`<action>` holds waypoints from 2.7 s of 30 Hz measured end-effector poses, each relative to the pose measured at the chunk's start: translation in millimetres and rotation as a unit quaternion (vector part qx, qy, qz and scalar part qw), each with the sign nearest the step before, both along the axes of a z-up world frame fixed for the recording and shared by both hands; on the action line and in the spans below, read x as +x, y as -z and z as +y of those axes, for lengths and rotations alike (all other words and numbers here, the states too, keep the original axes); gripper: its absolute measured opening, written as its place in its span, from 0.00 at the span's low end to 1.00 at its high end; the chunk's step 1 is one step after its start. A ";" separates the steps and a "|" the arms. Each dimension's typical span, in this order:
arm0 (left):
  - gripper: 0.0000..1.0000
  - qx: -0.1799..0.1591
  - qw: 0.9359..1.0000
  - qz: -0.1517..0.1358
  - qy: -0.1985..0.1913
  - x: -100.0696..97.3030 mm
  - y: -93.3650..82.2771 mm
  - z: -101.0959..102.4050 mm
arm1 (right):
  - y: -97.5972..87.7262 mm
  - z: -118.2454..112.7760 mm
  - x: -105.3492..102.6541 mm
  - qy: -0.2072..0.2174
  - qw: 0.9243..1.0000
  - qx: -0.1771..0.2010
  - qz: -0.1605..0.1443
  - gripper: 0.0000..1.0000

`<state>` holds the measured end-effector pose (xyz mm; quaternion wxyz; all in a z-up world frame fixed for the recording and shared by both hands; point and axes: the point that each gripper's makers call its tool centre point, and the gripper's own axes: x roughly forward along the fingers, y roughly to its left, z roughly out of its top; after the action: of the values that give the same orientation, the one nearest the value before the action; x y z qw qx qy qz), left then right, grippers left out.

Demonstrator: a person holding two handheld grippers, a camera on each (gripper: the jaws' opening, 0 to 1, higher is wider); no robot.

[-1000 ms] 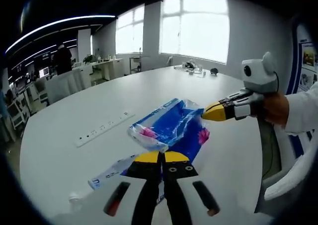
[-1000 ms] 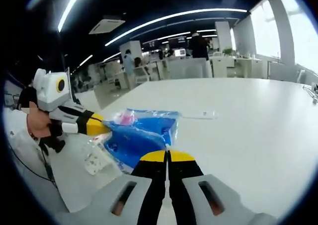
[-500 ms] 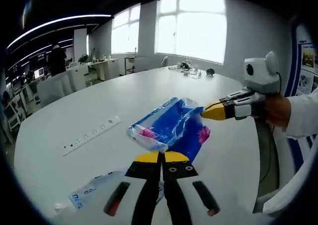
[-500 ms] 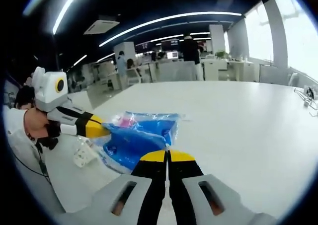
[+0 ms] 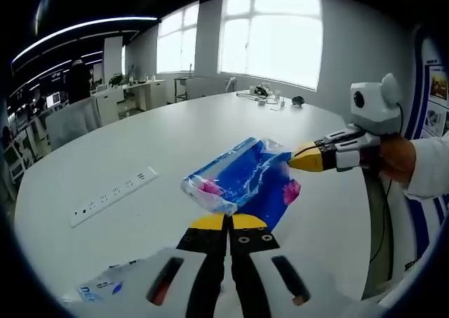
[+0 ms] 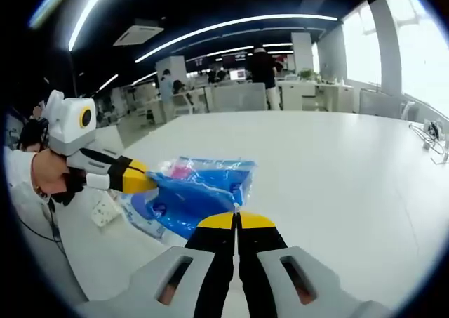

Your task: Arrange the tabletop items into an orderly group along one side of the table until the central work area is clear of visible clutter.

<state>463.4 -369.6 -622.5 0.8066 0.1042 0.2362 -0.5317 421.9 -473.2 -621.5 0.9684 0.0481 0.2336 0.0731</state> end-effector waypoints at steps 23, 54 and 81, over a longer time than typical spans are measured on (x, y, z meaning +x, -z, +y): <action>0.00 0.010 0.999 0.047 -0.019 7.2 45.8 -60.6 | 38.2 -63.0 10.3 -0.002 0.999 0.000 0.033 0.00; 0.00 0.014 0.995 0.098 -0.004 -44.1 88.0 -118.1 | 74.0 -119.0 -39.6 0.027 0.997 0.008 0.067 0.00; 0.00 0.009 0.994 0.109 -0.011 -23.7 101.3 -141.6 | 88.6 -140.1 -22.4 0.030 0.997 -0.001 0.077 0.00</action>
<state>439.6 -511.1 -723.8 0.7813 0.0503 0.3283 -0.5285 399.5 -613.3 -710.1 0.9494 0.0597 0.3059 0.0399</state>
